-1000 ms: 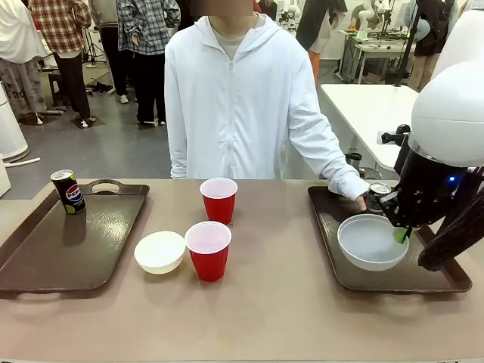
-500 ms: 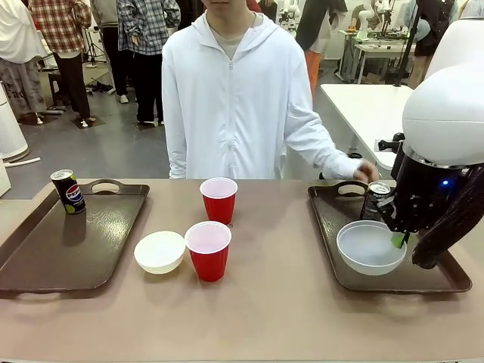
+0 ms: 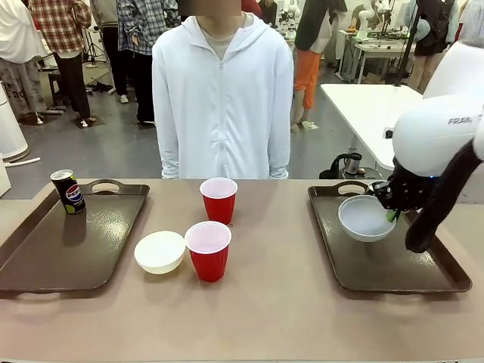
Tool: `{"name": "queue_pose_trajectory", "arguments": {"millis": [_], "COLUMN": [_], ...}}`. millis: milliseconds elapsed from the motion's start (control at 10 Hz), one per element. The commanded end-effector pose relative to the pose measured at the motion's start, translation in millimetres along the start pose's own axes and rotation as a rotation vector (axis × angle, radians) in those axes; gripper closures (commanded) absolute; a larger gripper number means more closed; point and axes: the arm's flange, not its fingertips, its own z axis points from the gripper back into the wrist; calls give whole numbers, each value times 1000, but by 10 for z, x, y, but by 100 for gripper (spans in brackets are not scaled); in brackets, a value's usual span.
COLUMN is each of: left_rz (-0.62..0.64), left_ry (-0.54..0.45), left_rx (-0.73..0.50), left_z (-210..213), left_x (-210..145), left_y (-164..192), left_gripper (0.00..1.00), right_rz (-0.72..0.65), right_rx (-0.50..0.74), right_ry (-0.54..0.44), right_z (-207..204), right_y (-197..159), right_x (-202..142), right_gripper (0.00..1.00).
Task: Prepare tableware on both trays.
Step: Pick up a Picnic Bowl from the table and place it on a Handle tray.
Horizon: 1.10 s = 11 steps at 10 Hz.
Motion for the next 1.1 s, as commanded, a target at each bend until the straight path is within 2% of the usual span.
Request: {"name": "queue_pose_trajectory", "arguments": {"millis": [0,500,600,700,800,900,1000], "left_rz": [0,0,0,0,0,0,0], "left_ry": [-7,-7,-7,-7,-7,-7,-7], "left_rx": [-8,-8,-8,-8,-8,-8,-8], "left_z": [13,13,13,13,13,13,13], "left_x": [-12,-12,-12,-12,-12,-12,-12], "left_y": [2,2,2,2,2,2,2], "left_gripper": [0,0,0,0,0,0,0], "right_rz": [24,15,11,5,0,0,17], "right_rx": [-2,22,30,29,23,25,23], "right_ry": [8,74,85,94,107,141,176], "right_z": [-463,-859,-846,-815,-740,-579,-362], "right_y": [-36,-119,-122,-130,-125,-95,-51], "right_x": [-58,-58,-59,-58,-68,-83,-105], "right_gripper": [100,100,36,36,0,73,0]}}
